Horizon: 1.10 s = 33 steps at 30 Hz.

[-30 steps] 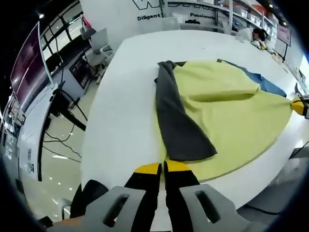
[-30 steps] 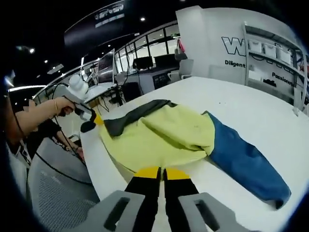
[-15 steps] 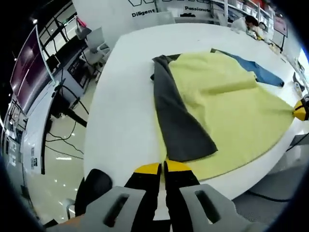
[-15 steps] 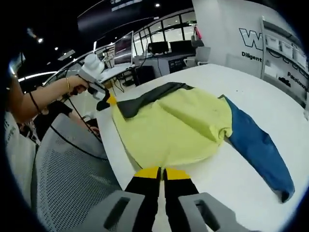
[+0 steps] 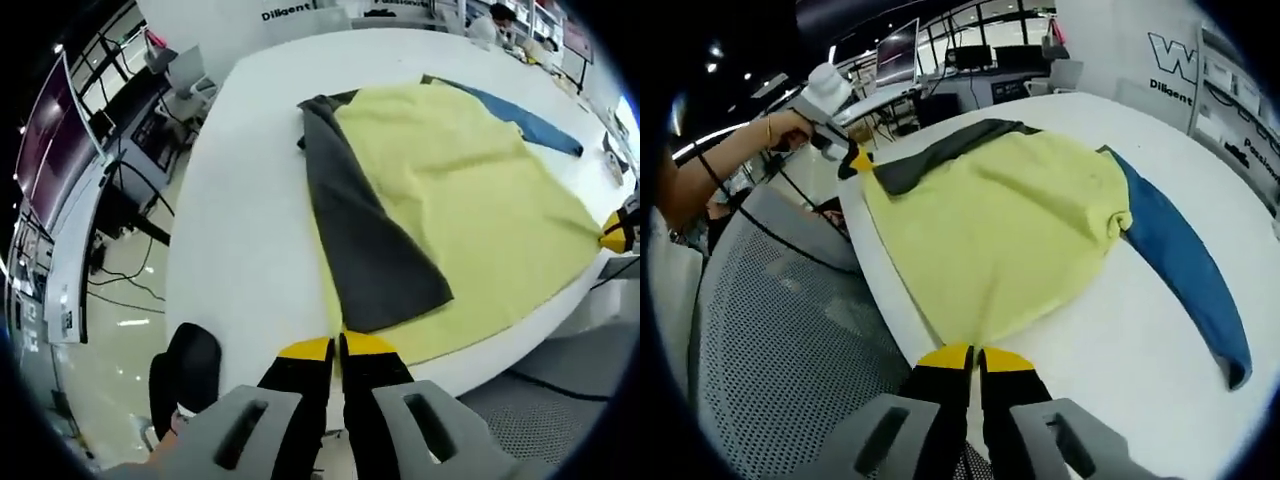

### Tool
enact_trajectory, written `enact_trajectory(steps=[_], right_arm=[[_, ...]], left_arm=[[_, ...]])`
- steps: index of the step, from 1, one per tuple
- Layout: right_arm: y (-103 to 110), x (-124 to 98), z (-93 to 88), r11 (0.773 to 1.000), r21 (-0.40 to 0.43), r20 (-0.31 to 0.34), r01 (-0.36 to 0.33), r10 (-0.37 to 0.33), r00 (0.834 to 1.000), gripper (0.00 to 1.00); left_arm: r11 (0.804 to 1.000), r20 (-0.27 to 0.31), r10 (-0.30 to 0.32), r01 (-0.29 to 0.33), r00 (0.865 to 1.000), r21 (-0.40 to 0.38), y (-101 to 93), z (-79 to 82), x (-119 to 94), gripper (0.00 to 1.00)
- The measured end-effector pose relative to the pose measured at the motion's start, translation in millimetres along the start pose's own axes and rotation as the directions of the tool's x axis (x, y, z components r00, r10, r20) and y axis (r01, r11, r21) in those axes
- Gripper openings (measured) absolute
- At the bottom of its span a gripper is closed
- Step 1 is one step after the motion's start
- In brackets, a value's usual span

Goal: Fold the garment on the visible template until the final outline fits inside the template.

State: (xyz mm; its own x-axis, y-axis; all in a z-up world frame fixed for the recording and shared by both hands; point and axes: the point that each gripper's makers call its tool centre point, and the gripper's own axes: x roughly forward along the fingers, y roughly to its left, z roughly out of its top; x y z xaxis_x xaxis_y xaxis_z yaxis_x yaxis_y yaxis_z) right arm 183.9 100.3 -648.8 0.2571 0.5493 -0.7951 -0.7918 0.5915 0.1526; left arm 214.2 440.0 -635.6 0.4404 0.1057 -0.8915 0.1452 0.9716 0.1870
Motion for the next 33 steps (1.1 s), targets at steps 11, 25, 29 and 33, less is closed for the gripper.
enact_trajectory(steps=[11, 25, 29, 33], right_arm=[[-5.0, 5.8, -18.6, 0.999, 0.022, -0.056, 0.024, -0.023, 0.998, 0.00], [-5.2, 9.4, -33.2, 0.999, 0.024, -0.105, 0.031, -0.028, 0.994, 0.00], [-6.3, 10.7, -34.7, 0.999, 0.030, -0.111, 0.029, -0.026, 0.994, 0.00], [-6.9, 10.2, -34.7, 0.999, 0.017, -0.112, 0.027, -0.025, 0.993, 0.00]], left_arm=[[1.000, -0.035, -0.013, 0.013, 0.999, 0.003, -4.6, -13.5, 2.5, 0.07], [0.999, -0.087, -0.026, 0.028, 0.996, 0.023, -9.8, -26.9, 5.5, 0.07], [0.999, -0.103, -0.020, 0.024, 0.994, 0.040, -10.3, -30.0, 7.2, 0.07], [0.999, -0.099, -0.030, 0.033, 0.995, 0.033, -11.6, -30.3, 6.4, 0.09]])
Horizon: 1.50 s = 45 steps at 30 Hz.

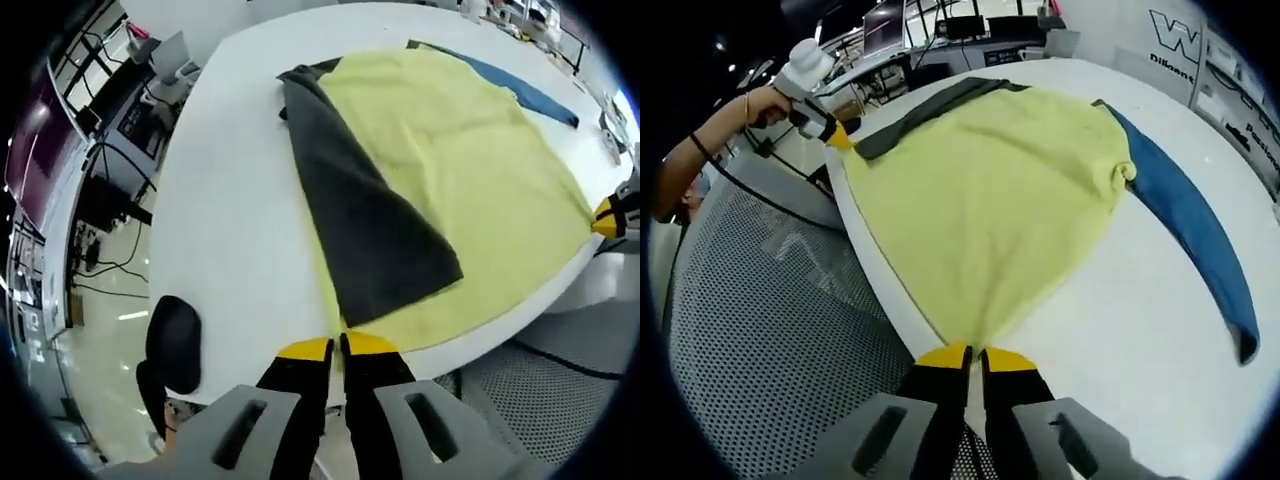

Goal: Fold the garment on the visible template until the final outline fits inside the template.

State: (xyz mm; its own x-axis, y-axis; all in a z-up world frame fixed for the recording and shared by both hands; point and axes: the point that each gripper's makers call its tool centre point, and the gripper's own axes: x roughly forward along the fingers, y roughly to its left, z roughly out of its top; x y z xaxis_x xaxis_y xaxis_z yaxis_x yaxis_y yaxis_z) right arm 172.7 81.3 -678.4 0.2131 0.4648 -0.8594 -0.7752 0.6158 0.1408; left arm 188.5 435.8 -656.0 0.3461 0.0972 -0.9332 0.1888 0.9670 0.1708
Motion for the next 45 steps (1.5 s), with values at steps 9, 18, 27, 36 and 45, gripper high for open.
enact_trajectory(steps=[9, 18, 27, 36, 45], right_arm=[[-10.0, -18.5, 22.2, 0.999, 0.034, 0.095, 0.004, -0.007, 0.995, 0.17], [-47.9, -52.7, 72.5, 0.991, 0.122, 0.267, 0.050, -0.081, 0.960, 0.38], [-84.7, -70.5, 105.4, 0.986, 0.133, 0.331, 0.097, -0.137, 0.934, 0.46], [-105.3, -70.7, 132.0, 0.984, 0.117, 0.366, 0.137, -0.171, 0.915, 0.57], [-123.0, -66.3, 155.5, 0.985, 0.108, 0.382, 0.133, -0.165, 0.910, 0.65]], left_arm=[[0.996, 0.074, -0.081, 0.083, 0.994, -0.014, -11.3, 14.9, -12.3, 0.34], [0.994, 0.239, -0.065, 0.085, 0.969, -0.072, -0.9, 68.9, -30.2, 0.45], [0.983, 0.311, -0.037, 0.091, 0.950, -0.161, 13.5, 102.9, -35.2, 0.62], [0.984, 0.349, 0.005, 0.059, 0.937, -0.171, 25.0, 135.2, -36.7, 0.71], [0.985, 0.367, -0.023, 0.084, 0.930, -0.154, 21.9, 162.8, -26.9, 0.73]])
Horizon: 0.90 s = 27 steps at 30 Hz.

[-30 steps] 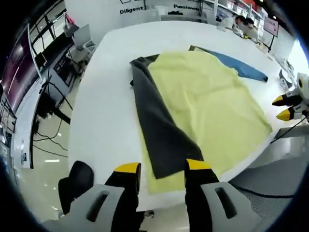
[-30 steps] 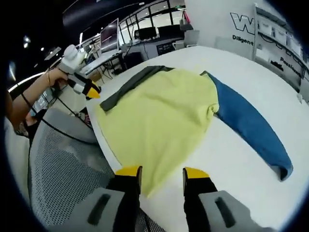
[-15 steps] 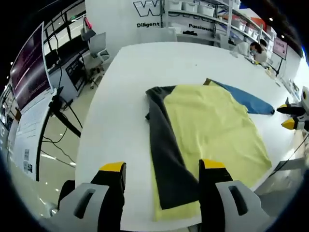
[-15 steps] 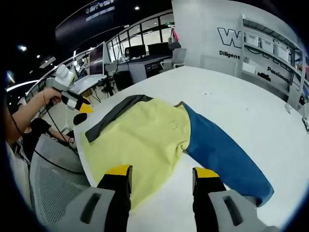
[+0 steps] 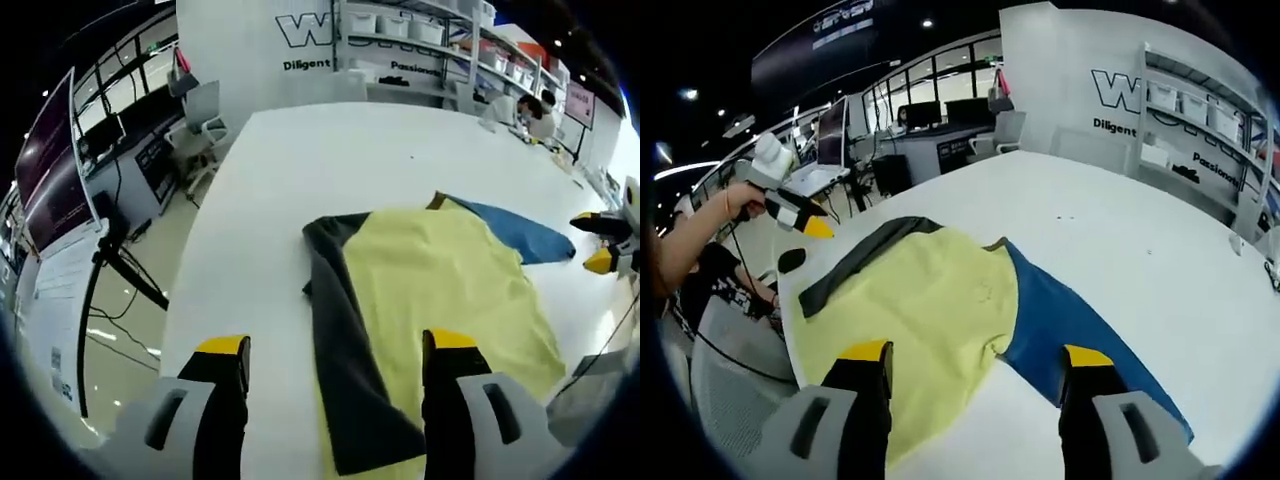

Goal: Fold the garment on the visible template until the final outline fits inside the template.

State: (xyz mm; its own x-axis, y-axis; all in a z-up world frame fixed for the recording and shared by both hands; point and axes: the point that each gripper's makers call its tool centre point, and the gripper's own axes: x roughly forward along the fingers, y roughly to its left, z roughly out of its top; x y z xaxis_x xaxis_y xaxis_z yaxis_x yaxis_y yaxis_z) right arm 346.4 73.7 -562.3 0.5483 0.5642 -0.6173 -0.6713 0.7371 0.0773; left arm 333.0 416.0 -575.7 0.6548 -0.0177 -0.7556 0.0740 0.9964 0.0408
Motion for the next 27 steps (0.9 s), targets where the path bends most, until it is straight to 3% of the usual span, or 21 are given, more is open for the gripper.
enact_trajectory(steps=[9, 16, 19, 27], right_arm=[[-15.3, 23.0, 17.1, 0.999, 0.028, 0.013, -0.024, 0.024, 1.000, 0.65], [-26.9, 46.5, 30.3, 0.999, 0.035, 0.012, -0.035, 0.035, 0.999, 0.65], [-31.8, 57.7, 33.3, 0.999, 0.024, 0.005, -0.040, 0.040, 0.999, 0.65], [-43.9, 88.2, 44.8, 0.998, 0.026, 0.005, -0.053, 0.053, 0.999, 0.64]], left_arm=[[1.000, -0.005, -0.020, 0.020, 1.000, -0.006, 0.6, 19.0, 25.0, 0.64], [0.999, -0.010, -0.034, 0.034, 0.999, 0.006, -1.5, 31.8, 48.7, 0.63], [0.999, -0.013, -0.027, 0.027, 1.000, 0.022, -1.0, 33.9, 54.8, 0.58], [1.000, -0.024, -0.025, 0.025, 0.999, -0.001, 3.9, 39.9, 80.9, 0.58]])
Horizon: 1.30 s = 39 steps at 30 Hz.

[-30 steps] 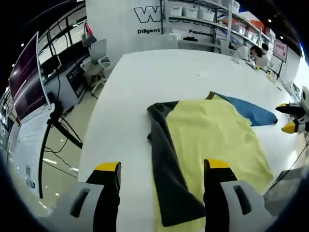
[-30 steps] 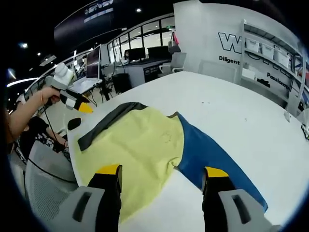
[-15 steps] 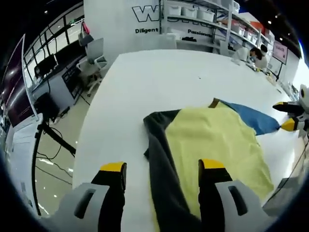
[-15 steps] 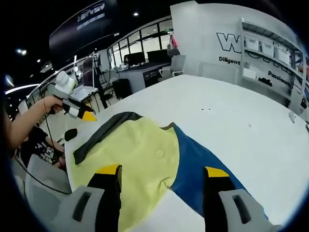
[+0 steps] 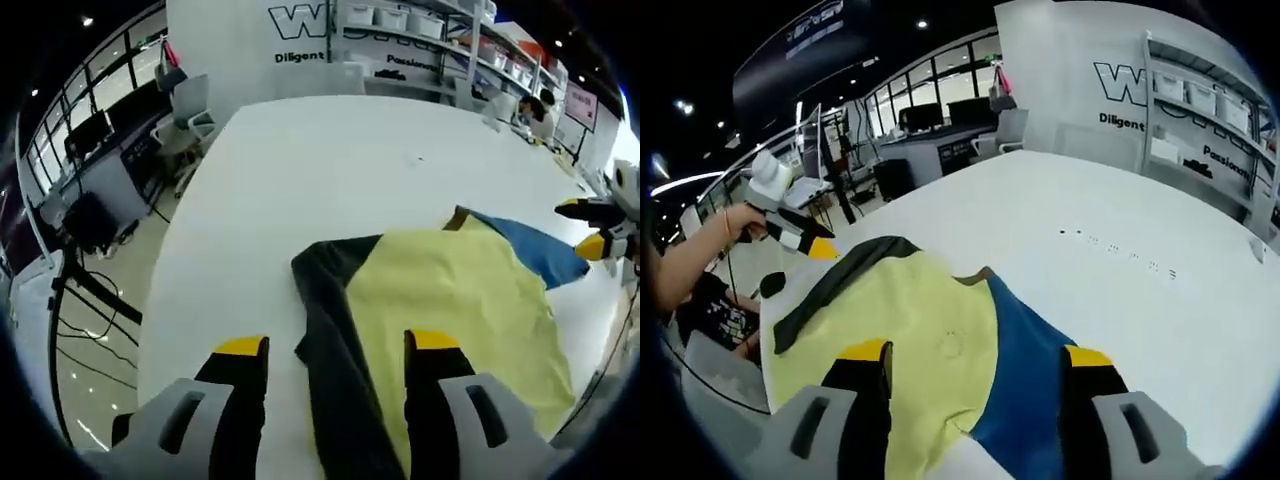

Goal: Fold the garment on the visible template until the final outline fits inside the template.

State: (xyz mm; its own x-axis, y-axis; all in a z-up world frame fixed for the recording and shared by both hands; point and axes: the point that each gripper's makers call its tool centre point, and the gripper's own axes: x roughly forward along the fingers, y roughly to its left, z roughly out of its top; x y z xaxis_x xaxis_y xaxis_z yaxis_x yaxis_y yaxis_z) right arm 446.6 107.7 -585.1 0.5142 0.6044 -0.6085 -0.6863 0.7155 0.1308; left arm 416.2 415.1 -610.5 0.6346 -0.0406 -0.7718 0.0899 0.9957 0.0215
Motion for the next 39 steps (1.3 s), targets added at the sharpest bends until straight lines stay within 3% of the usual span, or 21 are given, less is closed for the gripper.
enact_trajectory(steps=[5, 20, 26, 32, 34, 39], right_arm=[[-10.1, 16.7, 6.8, 1.000, 0.014, 0.008, 0.007, -0.007, 1.000, 0.63], [-35.0, 68.5, 11.4, 0.998, 0.068, 0.026, 0.003, -0.005, 1.000, 0.49], [-33.0, 89.6, 14.4, 0.997, 0.071, 0.024, -0.016, 0.014, 1.000, 0.45], [-30.9, 107.6, 19.2, 0.999, 0.046, 0.017, -0.016, 0.016, 1.000, 0.41], [-26.7, 114.0, 20.1, 0.999, 0.024, 0.019, -0.027, 0.026, 0.999, 0.41], [-21.6, 124.6, 16.4, 1.000, -0.012, -0.007, -0.029, 0.029, 1.000, 0.29]], left_arm=[[0.998, 0.008, -0.003, 0.004, 1.000, -0.064, 7.2, 3.9, 17.9, 0.52], [0.998, 0.006, -0.003, 0.004, 1.000, -0.060, 12.5, 14.3, 59.0, 0.46], [0.993, 0.017, -0.038, 0.040, 0.999, -0.110, 11.8, 19.5, 76.1, 0.44], [0.987, 0.001, -0.059, 0.058, 0.998, -0.153, 11.0, 13.2, 85.6, 0.29], [0.989, 0.000, -0.070, 0.069, 0.998, -0.133, 8.1, 13.1, 86.7, 0.25], [0.994, 0.000, -0.068, 0.068, 0.998, -0.087, 6.1, 14.0, 87.6, 0.11]])
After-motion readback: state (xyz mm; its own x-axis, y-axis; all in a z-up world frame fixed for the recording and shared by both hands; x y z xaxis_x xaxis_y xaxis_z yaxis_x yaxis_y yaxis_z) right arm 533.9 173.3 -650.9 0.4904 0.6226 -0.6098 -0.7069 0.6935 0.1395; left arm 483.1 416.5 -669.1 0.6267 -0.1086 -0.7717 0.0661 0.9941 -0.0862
